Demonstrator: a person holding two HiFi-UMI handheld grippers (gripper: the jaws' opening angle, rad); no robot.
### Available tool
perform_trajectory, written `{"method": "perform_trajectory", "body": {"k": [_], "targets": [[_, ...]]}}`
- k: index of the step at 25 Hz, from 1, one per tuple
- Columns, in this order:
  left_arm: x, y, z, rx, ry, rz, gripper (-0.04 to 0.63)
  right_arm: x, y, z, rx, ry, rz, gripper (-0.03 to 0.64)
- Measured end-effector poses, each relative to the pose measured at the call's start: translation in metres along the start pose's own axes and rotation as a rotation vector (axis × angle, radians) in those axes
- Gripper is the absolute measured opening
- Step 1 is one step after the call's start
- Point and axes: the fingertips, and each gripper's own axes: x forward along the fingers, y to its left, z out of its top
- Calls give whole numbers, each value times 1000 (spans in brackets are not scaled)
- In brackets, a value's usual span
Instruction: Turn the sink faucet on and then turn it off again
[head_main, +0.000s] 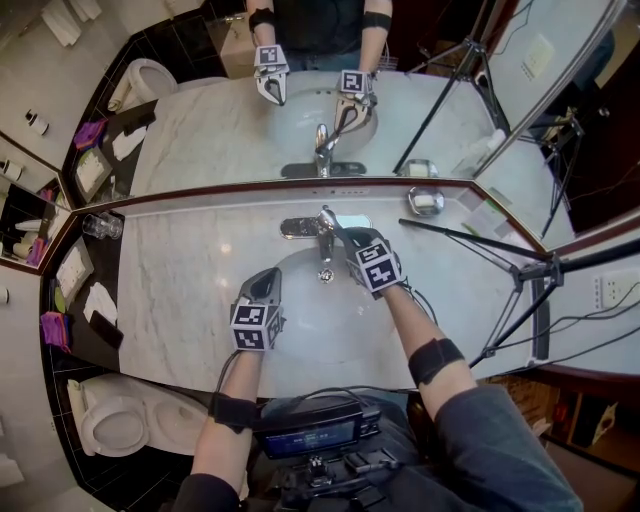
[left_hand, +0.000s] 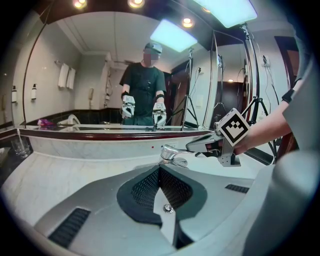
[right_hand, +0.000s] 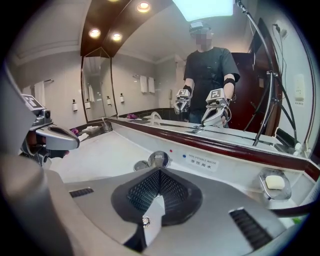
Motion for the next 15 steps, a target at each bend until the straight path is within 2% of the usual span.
{"method": "perform_trajectory", "body": {"k": [9,15], "targets": [[-2,0,-2,-2,1,4,0,0,2,1,-1,-3,-7,26],[-6,-1,2,5,-10,7,0,-3,2,0,1,39,-5,25]]}}
